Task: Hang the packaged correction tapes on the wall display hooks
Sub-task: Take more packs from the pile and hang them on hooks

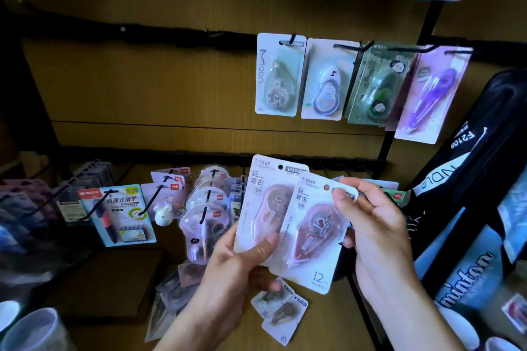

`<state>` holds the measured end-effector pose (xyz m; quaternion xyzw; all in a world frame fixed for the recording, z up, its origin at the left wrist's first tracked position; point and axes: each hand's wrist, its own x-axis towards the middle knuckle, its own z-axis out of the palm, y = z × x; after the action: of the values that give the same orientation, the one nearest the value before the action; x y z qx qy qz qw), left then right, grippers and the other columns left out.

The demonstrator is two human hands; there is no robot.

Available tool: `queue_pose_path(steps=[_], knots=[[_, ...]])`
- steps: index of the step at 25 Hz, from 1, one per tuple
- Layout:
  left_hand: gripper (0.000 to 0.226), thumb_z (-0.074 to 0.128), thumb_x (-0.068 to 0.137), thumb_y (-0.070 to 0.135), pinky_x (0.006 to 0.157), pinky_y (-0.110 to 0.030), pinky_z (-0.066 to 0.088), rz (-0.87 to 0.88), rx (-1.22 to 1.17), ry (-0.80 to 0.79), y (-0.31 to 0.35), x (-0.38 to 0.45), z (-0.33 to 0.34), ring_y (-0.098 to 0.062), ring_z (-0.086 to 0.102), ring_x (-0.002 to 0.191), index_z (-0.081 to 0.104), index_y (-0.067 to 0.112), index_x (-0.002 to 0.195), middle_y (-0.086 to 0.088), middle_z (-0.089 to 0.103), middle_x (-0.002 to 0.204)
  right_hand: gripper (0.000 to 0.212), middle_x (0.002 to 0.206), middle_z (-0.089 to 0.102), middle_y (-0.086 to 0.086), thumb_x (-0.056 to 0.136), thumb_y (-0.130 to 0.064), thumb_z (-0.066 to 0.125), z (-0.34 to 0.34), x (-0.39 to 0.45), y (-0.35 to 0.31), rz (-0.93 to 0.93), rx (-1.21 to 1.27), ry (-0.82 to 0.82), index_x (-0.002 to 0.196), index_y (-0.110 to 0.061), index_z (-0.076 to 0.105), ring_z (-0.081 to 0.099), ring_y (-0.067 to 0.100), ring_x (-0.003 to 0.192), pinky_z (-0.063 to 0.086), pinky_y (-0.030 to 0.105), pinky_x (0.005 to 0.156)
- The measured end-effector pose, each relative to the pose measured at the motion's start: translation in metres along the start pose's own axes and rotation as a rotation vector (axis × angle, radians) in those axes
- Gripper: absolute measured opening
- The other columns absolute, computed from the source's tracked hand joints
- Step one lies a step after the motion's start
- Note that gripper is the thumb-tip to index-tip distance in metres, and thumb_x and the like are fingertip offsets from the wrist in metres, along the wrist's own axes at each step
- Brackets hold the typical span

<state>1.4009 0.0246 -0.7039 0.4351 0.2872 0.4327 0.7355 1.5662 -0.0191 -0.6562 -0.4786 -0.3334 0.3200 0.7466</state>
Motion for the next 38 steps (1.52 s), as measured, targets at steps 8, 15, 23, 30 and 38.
queue_pose_path(steps=[8,15,23,30,38], knots=[[0.029,0.070,0.081,-0.004,0.049,-0.029,0.059,0.050,-0.074,0.184,-0.003,0.005,-0.008,-0.032,0.072,0.073,0.067,0.005,0.108,-0.016,0.077,0.097,0.028,0.102,0.076,0.009,0.081,-0.022,0.070,0.014,-0.001,0.020,0.093,0.126,0.043,0.107,-0.014,0.066,0.068,0.025,0.095,0.049,0.048,0.097],[0.023,0.068,0.083,-0.005,0.051,-0.028,0.059,0.095,-0.088,0.208,-0.001,0.003,-0.007,-0.026,0.071,0.067,0.069,0.004,0.104,-0.016,0.077,0.093,0.064,0.136,0.058,-0.017,0.072,-0.063,0.061,0.022,-0.016,0.034,0.116,-0.142,-0.020,0.130,-0.035,0.058,0.055,0.005,0.124,0.041,0.039,0.109],[0.025,0.071,0.078,0.016,0.048,-0.033,0.058,0.166,-0.085,0.211,0.047,0.004,-0.029,-0.023,0.072,0.063,0.071,0.015,0.103,-0.014,0.077,0.094,0.028,0.092,0.075,0.004,0.085,-0.025,0.068,0.044,-0.020,0.019,0.017,-0.176,-0.227,0.112,-0.020,0.062,0.060,0.011,0.055,0.041,0.025,0.039],[0.031,0.069,0.078,0.022,0.054,-0.025,0.060,0.242,-0.226,0.298,0.071,0.000,-0.063,-0.020,0.074,0.065,0.069,0.014,0.108,-0.007,0.077,0.101,0.027,0.102,0.076,-0.002,0.085,-0.027,0.069,0.120,-0.005,-0.037,-0.187,-0.146,-0.364,0.110,-0.017,0.065,0.071,0.015,0.089,0.048,0.022,0.050],[0.033,0.070,0.076,0.026,0.057,-0.027,0.060,0.260,-0.199,0.330,0.075,-0.005,-0.079,-0.027,0.074,0.083,0.072,0.017,0.108,-0.007,0.078,0.100,0.019,0.102,0.073,0.007,0.092,-0.024,0.067,0.166,0.015,-0.047,-0.116,-0.152,-0.287,0.105,-0.011,0.062,0.064,0.026,0.070,0.044,0.026,0.041]])
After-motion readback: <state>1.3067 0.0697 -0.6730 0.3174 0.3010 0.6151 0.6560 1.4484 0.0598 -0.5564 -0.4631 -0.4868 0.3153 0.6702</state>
